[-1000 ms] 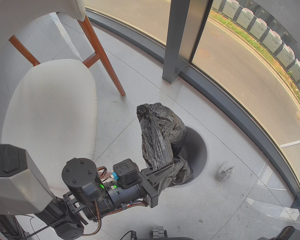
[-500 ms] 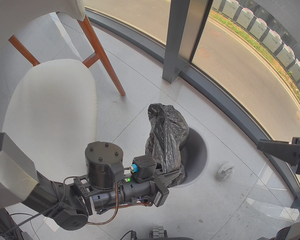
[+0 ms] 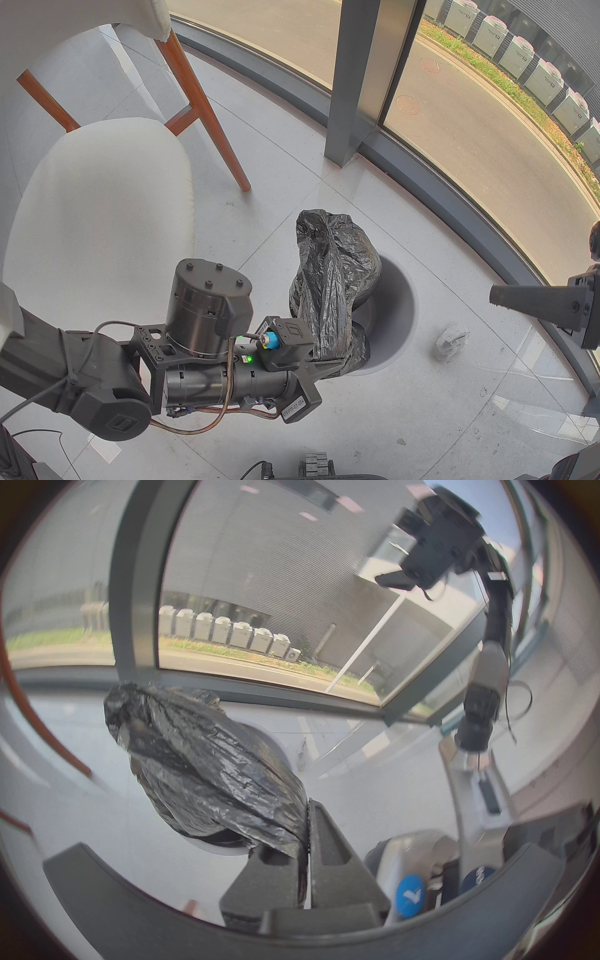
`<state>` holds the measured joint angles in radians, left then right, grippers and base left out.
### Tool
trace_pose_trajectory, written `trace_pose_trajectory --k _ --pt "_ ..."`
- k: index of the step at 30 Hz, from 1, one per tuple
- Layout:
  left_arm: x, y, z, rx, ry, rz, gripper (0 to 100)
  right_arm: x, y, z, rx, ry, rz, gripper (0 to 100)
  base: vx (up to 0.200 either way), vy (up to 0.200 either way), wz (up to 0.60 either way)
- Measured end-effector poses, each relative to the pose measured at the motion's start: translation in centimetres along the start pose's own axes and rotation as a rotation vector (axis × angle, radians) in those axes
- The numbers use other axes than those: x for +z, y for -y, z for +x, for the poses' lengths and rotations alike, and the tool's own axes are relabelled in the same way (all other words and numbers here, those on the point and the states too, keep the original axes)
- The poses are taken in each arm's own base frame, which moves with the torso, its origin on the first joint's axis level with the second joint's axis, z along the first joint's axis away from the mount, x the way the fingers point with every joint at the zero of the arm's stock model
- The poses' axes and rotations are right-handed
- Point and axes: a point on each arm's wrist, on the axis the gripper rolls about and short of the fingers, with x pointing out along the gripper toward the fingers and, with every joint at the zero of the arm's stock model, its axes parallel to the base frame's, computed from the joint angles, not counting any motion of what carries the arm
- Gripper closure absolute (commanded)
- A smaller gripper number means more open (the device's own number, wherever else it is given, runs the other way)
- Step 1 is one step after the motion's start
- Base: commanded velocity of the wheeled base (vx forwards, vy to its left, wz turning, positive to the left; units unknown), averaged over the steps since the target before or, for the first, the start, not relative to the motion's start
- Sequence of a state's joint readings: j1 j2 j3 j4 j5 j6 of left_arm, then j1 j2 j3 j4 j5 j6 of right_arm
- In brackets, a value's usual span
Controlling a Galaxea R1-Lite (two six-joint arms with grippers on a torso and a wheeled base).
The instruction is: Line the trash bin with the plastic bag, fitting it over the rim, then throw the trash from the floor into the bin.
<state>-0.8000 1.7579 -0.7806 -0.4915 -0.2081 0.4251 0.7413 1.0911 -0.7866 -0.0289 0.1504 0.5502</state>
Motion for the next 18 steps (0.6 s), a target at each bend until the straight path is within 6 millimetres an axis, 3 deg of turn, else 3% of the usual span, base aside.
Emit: trace_pose_trajectory --k 9,18 --pt "0.3 -0.5 0.0 0.172 -0.146 0.328 100 -0.7 0.0 2.3 -0.014 -0.083 0.075 0 0.0 0.0 0.0" --pt "0.8 0.3 0.2 0.163 -0.231 0.632 100 -1.4 0.1 4.0 -0.029 -0.148 0.103 0 0.0 0.0 0.0"
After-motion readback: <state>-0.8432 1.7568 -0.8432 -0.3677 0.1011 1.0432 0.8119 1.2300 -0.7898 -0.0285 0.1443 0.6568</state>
